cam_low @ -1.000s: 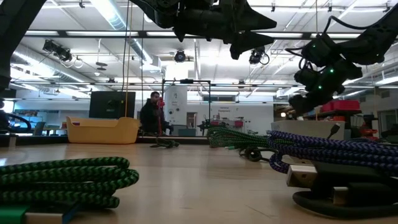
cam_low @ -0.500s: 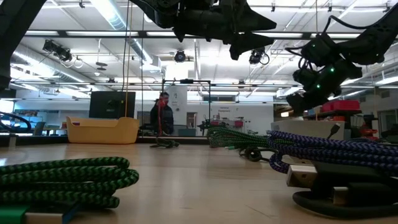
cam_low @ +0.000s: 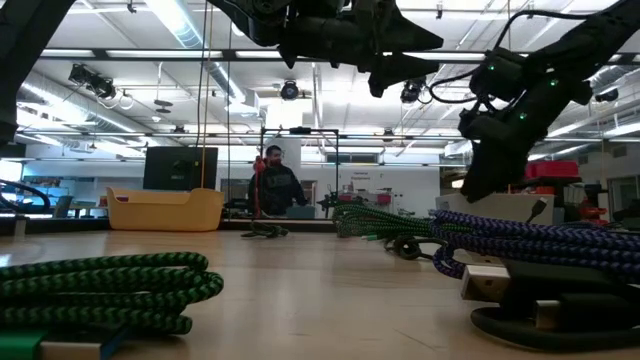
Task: Pick & Place USB Port
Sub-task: Put the purple charger cable into the yellow bin
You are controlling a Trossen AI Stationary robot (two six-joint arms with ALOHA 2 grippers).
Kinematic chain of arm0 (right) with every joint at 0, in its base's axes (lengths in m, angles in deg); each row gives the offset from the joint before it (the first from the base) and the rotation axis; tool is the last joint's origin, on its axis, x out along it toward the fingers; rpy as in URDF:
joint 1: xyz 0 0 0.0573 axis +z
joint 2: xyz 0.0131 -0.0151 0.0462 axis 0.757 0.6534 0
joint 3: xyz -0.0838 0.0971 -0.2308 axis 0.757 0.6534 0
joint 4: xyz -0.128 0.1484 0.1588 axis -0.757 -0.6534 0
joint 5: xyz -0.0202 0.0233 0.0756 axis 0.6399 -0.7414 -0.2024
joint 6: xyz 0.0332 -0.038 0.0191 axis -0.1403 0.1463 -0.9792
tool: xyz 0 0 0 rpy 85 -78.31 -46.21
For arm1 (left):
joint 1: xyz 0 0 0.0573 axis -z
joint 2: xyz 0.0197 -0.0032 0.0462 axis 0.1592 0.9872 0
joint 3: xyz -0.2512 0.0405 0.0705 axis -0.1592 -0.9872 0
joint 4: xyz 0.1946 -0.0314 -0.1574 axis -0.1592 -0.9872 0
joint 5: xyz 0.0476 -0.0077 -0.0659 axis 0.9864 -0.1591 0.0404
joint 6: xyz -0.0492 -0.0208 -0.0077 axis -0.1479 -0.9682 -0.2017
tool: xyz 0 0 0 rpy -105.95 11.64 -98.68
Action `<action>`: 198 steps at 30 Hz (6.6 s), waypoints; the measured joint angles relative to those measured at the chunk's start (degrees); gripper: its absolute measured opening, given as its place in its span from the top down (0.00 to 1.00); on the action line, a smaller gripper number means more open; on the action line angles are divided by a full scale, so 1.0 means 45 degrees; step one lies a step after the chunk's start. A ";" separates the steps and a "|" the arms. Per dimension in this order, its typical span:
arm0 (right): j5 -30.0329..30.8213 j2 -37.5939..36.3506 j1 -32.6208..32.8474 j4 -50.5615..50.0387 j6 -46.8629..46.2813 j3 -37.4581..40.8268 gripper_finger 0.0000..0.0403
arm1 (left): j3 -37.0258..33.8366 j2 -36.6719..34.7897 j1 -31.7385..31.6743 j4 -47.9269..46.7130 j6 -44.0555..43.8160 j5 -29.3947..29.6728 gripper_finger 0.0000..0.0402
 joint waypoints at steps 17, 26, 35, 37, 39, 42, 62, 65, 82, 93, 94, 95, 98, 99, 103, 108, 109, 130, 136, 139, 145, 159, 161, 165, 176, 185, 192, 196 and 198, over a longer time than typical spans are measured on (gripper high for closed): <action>-0.0356 0.0000 0.3687 -0.0606 -0.2964 0.0000 0.48 | 0.0000 0.0000 0.0000 -0.0092 -0.0019 0.0002 0.41; 0.1676 0.0612 0.5870 -0.0548 -0.4608 0.0000 0.48 | 0.0000 0.0000 0.0000 -0.0106 -0.0015 -0.0002 0.41; 0.2808 0.2233 0.6850 0.0082 -0.5332 0.0000 0.48 | 0.0000 0.0000 0.0000 -0.0117 -0.0015 0.0000 0.41; 0.2794 0.2598 0.6949 0.0584 -0.5319 0.0000 0.48 | 0.0000 0.0000 0.0000 -0.0117 -0.0013 0.0001 0.41; 0.2776 0.2967 0.7028 0.1030 -0.5292 -0.0005 0.48 | 0.0000 0.0000 0.0000 -0.0112 -0.0010 0.0002 0.41; 0.2805 0.3467 0.7065 0.1156 -0.5286 -0.0005 0.52 | 0.0000 0.0000 0.0010 -0.0117 -0.0009 -0.0003 0.41; 0.3530 0.0253 0.6982 -0.1039 -0.3867 -0.1491 0.96 | 0.0000 0.0000 0.0000 -0.0053 -0.0039 0.0002 0.41; 0.4369 -0.0745 0.6982 -0.2486 -0.3662 -0.2424 0.96 | 0.0000 0.0000 0.0000 -0.0058 -0.0042 0.0002 0.41; 0.5496 -0.3613 0.7960 0.0738 -0.2805 -0.2947 0.96 | 0.0000 0.0000 -0.0041 -0.0042 -0.0019 -0.0003 0.41; 0.5840 -0.3517 0.8478 0.4736 -0.2175 -0.0650 0.96 | 0.0000 0.0010 -0.0131 -0.0071 -0.0083 0.0022 0.41; 0.5863 -0.3517 0.8478 0.4805 -0.2175 -0.0602 0.96 | -0.0001 0.0010 -0.0136 -0.0060 -0.0087 0.0019 0.41; 0.5878 -0.3517 0.8478 0.4838 -0.2173 -0.0578 0.96 | -0.0005 0.0010 -0.0136 -0.0048 -0.0087 0.0017 0.41; 0.5914 -0.3521 0.8473 0.4847 -0.2032 -0.0578 0.96 | -0.0005 0.0010 -0.0136 0.0035 -0.0083 -0.0002 0.41; 0.5946 -0.3527 0.8472 0.4763 -0.1969 -0.0578 0.96 | -0.0005 0.0010 -0.0136 0.0039 -0.0087 0.0001 0.41; 0.6101 -0.3502 0.8468 0.4634 -0.1922 -0.0578 0.96 | -0.0010 0.0024 -0.0136 0.0040 -0.0087 0.0003 0.41; 0.6116 -0.3497 0.8463 0.4277 -0.1937 -0.0575 0.96 | -0.0010 0.0024 -0.0136 0.0049 -0.0087 -0.0003 0.41; 0.6127 -0.3497 0.8463 0.4203 -0.1940 -0.0578 0.96 | -0.0010 0.0024 -0.0144 0.0049 -0.0087 -0.0024 0.41; 0.6199 -0.3592 0.8454 0.4689 -0.1507 -0.0573 0.96 | 0.0010 -0.0481 -0.0131 0.0323 -0.0128 -0.0041 0.41; 0.6184 -0.3555 0.8454 0.4727 -0.1480 -0.0573 0.96 | 0.0010 -0.0471 -0.0126 0.0663 -0.0121 -0.0204 0.60; 0.6146 -0.3559 0.8463 0.4787 -0.1475 -0.0578 0.96 | 0.0010 -0.0471 -0.0132 0.0823 0.0071 -0.0682 0.82; 0.6107 -0.3550 0.8463 0.4932 -0.1304 -0.0578 0.91 | 0.0010 -0.0464 -0.0146 0.0765 0.0217 -0.1070 0.91; 0.6279 -0.3582 0.8454 0.5405 -0.0936 -0.0605 0.61 | -0.0015 -0.0590 -0.0262 -0.1926 0.0708 0.0356 0.91; 0.6233 -0.3566 0.8454 0.5190 -0.0932 -0.0602 0.58 | -0.0015 -0.0956 -0.0329 -0.3348 0.1387 0.1605 0.91; 0.6219 -0.3590 0.8454 0.4877 -0.0944 -0.0602 0.56 | -0.0010 -0.2009 -0.0539 -0.6501 0.2487 0.4337 0.91; 0.6203 -0.3585 0.8459 0.4366 -0.0936 -0.0597 0.58 | -0.0010 -0.5552 -0.1722 -1.2523 0.2870 0.9436 0.91; 0.6212 -0.3585 0.8459 0.4440 -0.0932 -0.0598 0.58 | -0.0005 -0.6433 -0.3187 -1.6030 0.2306 1.2141 0.91; 0.6213 -0.3585 0.8459 0.4450 -0.0931 -0.0597 0.58 | -0.0603 -0.5767 -0.4238 -1.6473 0.2306 1.2891 0.91; 0.6213 -0.3585 0.8459 0.4461 -0.0931 -0.0597 0.58 | -0.1480 -0.5226 -0.4752 -1.6350 0.2535 1.3519 0.91; 0.6213 -0.3585 0.8459 0.4460 -0.0931 -0.0597 0.58 | -0.1817 -0.4891 -0.4924 -1.6309 0.2540 1.4157 0.91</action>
